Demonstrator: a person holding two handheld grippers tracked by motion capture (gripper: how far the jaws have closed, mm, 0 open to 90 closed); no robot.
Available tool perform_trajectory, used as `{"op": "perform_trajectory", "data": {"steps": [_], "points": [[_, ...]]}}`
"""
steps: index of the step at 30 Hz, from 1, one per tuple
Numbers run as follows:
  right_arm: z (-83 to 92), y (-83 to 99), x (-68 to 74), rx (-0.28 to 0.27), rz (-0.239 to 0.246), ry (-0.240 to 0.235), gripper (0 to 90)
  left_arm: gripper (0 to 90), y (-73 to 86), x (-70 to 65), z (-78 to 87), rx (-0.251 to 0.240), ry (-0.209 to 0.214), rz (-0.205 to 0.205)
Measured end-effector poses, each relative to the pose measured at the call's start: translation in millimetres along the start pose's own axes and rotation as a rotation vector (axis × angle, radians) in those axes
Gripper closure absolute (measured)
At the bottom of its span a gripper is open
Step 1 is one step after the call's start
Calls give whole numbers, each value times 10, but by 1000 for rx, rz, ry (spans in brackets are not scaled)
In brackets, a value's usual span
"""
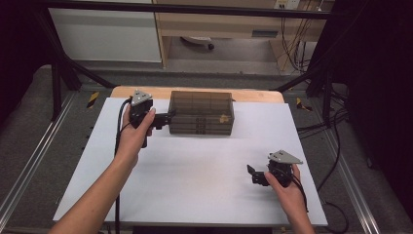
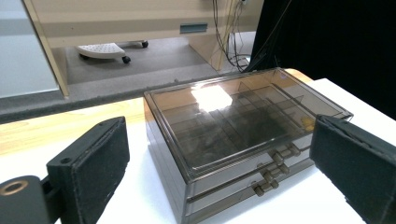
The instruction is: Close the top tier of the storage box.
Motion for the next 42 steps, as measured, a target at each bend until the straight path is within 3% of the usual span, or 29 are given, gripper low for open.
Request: {"op": "perform_trajectory", "data": {"steps": [15,42], "points": [[14,-13,3,-9,6,-8,32,42,-39,-45,64,-13,14,2],[15,-21,44,-19,21,-14,25,42,148,106,206,10,16,12]]}}
Point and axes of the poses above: each handheld gripper's, and its own axes: z roughly backward along the jaws, y roughly out of its underside, x roughly to its left, the point moved 8 cm from there along -z, roughly forward along the jaws, and after that the axes turned 13 degrees about -z, right-handed, at the moved point
